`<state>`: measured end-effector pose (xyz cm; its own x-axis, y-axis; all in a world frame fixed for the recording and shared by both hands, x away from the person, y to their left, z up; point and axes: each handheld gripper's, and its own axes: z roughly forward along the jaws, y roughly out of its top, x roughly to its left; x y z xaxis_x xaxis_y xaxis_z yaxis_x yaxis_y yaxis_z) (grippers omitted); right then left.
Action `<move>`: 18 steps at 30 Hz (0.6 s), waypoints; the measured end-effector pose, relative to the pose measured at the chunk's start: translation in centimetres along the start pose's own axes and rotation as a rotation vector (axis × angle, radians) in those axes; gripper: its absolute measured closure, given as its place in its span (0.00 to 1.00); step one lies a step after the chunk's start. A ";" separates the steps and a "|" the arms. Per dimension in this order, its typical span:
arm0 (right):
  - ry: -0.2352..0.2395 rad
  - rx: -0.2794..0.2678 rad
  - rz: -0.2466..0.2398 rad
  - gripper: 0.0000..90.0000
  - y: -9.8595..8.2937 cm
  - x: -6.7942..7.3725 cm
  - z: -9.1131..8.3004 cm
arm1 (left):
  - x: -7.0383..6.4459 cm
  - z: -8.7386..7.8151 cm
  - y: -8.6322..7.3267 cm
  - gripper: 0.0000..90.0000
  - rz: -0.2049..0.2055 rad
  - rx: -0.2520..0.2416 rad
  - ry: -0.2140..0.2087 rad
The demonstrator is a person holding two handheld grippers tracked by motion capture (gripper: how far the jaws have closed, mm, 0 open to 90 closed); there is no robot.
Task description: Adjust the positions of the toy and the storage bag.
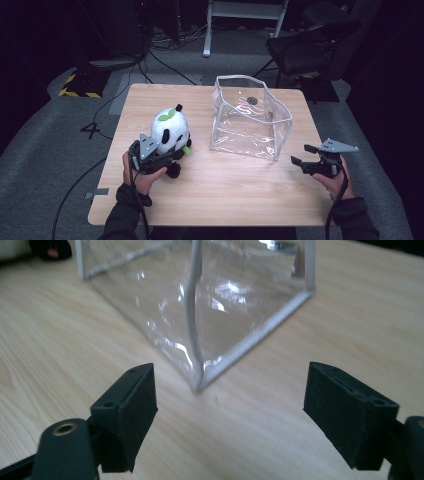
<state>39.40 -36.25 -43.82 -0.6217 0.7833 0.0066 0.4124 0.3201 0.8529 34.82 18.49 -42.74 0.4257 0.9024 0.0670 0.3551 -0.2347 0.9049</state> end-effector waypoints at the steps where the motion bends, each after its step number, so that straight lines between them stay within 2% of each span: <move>1: 0.000 0.000 0.000 0.25 0.0 0.0 0.0 | 0.1 -0.4 -0.2 0.33 -0.002 -0.001 0.004; 4: -0.007 -0.039 0.024 0.26 1.8 -0.6 -0.3 | 0.3 -1.3 -0.7 0.33 -0.002 -0.002 0.013; 7: -0.052 -0.093 -0.009 0.32 3.6 -0.3 -0.9 | 0.5 -2.0 -1.1 0.33 0.001 0.002 0.014; 12: -0.078 -0.156 -0.043 0.35 6.8 0.4 -1.7 | 0.8 -2.7 -1.7 0.32 0.014 0.002 0.015; 17: -0.061 -0.231 -0.033 0.40 9.3 0.9 -2.3 | 0.8 -2.9 -2.0 0.32 0.018 -0.001 0.013; 18: -0.057 -0.235 -0.044 0.40 9.7 1.1 -2.4 | 0.8 -2.9 -2.0 0.32 0.018 -0.001 0.013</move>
<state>41.18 -33.56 -34.27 -0.5943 0.8022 -0.0570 0.2154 0.2271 0.9497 32.00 20.76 -43.30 0.4214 0.9025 0.0887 0.3463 -0.2506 0.9040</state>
